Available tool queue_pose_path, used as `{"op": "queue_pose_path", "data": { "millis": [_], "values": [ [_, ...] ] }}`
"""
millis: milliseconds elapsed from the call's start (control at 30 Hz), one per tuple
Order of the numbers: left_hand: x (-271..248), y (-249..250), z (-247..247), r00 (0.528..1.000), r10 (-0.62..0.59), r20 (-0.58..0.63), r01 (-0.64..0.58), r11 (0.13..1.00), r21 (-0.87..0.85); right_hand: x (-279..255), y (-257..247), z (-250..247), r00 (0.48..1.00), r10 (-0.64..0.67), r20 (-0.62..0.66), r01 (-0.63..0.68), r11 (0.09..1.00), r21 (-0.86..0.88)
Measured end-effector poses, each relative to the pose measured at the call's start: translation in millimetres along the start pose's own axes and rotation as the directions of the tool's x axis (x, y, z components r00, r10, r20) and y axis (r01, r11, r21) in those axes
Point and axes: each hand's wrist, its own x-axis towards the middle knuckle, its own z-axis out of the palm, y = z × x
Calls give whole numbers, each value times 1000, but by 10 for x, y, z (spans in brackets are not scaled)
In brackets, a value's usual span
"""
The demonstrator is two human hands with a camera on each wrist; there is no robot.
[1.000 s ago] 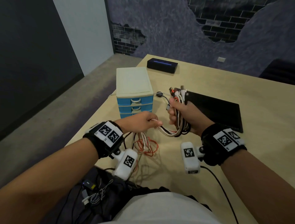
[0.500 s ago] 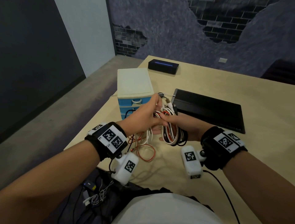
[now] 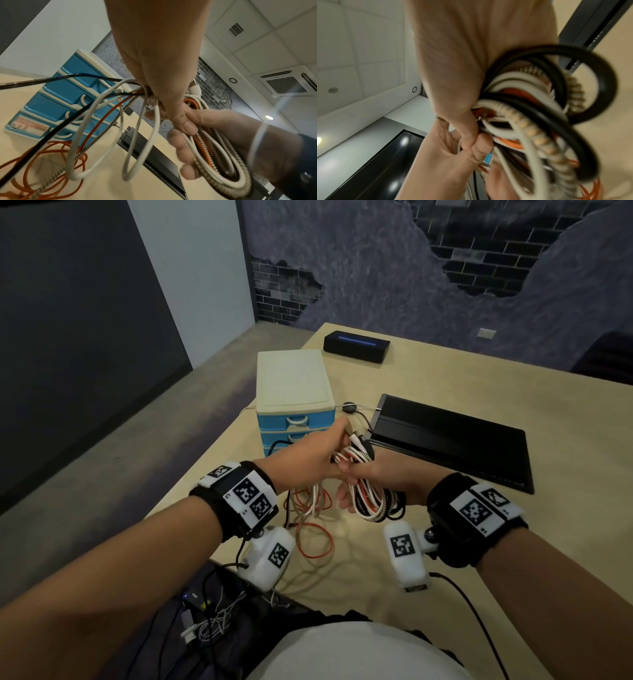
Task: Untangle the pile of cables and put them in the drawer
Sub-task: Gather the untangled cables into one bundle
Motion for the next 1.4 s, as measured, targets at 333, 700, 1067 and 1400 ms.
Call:
{"op": "queue_pose_path", "data": {
  "millis": [333,700,1067,1400],
  "values": [
    [-11,-260,-11,992,-95,81,96,995,-12,115,39,12,1000,9,-24,-5,989,148],
    [-51,-641,352,984,-176,29,171,978,121,172,44,162,971,49,-233,4,975,221],
    [-374,-854,474,839,-535,105,466,803,371,98,-34,234,974,4,-225,56,965,256],
    [-579,-923,595,830,-496,254,435,862,262,-51,-27,63,960,22,-280,76,939,336]
  ]
}}
